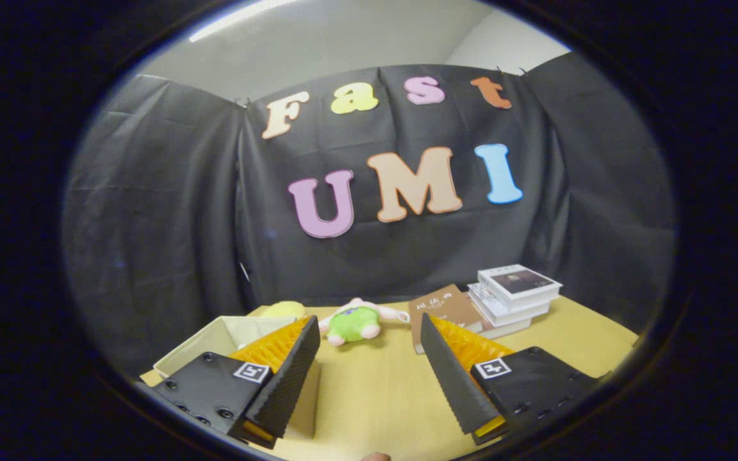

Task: Open the storage box then place both shoes into the box .Put the left shoe in first, then the right shoe, with the right side of both shoes facing outward in a uniform manner.

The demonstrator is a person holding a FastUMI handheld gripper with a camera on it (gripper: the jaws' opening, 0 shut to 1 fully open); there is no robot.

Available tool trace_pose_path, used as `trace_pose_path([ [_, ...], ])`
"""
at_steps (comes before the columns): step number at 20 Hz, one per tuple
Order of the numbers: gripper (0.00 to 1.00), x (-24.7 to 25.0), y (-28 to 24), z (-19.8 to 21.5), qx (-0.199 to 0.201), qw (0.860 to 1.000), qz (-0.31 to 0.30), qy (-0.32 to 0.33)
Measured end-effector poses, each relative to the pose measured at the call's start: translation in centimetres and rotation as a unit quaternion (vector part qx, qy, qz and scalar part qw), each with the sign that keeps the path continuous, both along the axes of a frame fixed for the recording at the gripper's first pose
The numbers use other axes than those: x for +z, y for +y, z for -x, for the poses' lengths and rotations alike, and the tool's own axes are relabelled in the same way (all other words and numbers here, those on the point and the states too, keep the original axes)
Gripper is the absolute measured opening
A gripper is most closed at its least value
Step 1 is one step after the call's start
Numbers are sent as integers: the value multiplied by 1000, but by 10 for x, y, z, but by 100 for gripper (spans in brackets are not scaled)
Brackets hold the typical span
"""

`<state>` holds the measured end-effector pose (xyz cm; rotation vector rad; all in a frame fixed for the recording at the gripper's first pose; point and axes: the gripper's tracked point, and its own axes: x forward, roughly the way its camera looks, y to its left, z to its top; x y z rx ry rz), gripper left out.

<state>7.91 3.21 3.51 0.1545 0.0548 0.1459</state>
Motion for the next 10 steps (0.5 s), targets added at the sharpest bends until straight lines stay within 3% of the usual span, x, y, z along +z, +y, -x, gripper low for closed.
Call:
trace_pose_path([
  [6, 100, -13, -17, 18, 26, 998, 50, -42],
  [10, 100, -18, -37, 22, 3, 997, 56, -46],
])
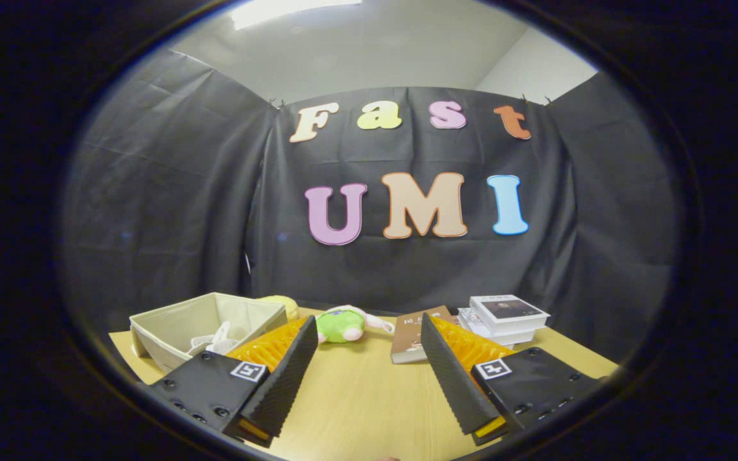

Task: Open the storage box then place both shoes into the box .Put the left shoe in first, then the right shoe, with the right side of both shoes facing outward in a uniform manner.

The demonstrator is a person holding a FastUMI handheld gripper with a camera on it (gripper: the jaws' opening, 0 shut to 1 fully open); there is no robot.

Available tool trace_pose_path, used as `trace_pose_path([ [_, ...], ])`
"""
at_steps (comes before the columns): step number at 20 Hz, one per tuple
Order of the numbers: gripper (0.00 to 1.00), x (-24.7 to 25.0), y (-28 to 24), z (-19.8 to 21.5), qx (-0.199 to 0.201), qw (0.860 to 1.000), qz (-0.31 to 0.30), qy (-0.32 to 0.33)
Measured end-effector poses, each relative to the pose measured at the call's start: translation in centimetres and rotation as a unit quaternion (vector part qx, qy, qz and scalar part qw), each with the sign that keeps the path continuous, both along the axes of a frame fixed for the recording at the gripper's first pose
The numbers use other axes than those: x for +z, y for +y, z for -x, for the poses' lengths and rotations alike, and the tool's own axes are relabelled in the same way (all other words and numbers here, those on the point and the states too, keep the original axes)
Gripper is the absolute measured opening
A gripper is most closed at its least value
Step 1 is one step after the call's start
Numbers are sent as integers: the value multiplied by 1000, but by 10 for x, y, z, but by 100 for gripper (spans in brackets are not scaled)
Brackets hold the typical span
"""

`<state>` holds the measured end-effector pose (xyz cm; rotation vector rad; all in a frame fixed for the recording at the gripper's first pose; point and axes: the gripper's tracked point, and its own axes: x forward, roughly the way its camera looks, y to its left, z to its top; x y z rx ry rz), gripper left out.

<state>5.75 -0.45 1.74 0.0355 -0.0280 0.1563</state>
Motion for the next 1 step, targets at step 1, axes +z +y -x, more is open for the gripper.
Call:
trace_pose_path([
  [1, 100, -2, -1, 0, 0, 1000, 1, -2],
])
